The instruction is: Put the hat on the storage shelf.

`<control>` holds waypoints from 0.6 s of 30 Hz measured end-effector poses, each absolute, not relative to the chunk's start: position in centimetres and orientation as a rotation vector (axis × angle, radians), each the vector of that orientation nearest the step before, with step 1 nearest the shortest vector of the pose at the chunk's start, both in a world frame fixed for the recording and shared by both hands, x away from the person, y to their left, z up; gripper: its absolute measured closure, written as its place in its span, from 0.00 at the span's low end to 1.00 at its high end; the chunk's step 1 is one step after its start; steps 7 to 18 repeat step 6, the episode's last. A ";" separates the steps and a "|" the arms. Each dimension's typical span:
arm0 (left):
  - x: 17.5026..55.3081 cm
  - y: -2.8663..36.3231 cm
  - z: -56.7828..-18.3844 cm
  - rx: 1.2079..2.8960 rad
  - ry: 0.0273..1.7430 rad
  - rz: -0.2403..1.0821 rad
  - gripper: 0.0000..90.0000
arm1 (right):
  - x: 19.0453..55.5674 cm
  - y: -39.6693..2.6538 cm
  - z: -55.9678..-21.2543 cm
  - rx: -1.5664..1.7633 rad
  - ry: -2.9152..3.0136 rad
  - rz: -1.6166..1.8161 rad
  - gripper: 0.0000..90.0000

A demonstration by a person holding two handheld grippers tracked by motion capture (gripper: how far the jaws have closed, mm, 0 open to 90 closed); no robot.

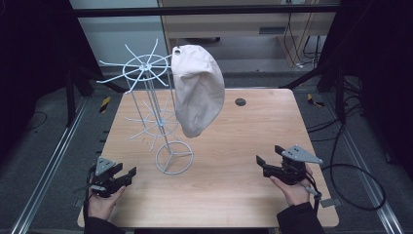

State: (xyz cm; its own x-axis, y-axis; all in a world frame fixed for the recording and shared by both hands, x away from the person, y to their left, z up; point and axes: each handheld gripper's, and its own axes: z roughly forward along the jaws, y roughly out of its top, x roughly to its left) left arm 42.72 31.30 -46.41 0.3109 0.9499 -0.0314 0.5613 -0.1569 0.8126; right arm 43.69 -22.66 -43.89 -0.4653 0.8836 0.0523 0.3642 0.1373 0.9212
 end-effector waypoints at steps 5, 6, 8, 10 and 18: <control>42.8 31.4 -46.5 1.838 1.347 0.661 0.45 | 43.2 -24.1 -45.7 1.245 1.902 1.248 0.19; 42.8 31.4 -46.5 1.834 1.349 0.661 0.45 | 43.2 -24.4 -46.0 1.261 1.900 1.237 0.19; 42.8 31.4 -46.5 1.834 1.349 0.661 0.45 | 43.2 -24.4 -46.0 1.261 1.900 1.237 0.19; 42.8 31.4 -46.5 1.834 1.349 0.661 0.45 | 43.2 -24.4 -46.0 1.261 1.900 1.237 0.19; 42.8 31.4 -46.5 1.834 1.349 0.661 0.45 | 43.2 -24.4 -46.0 1.261 1.900 1.237 0.19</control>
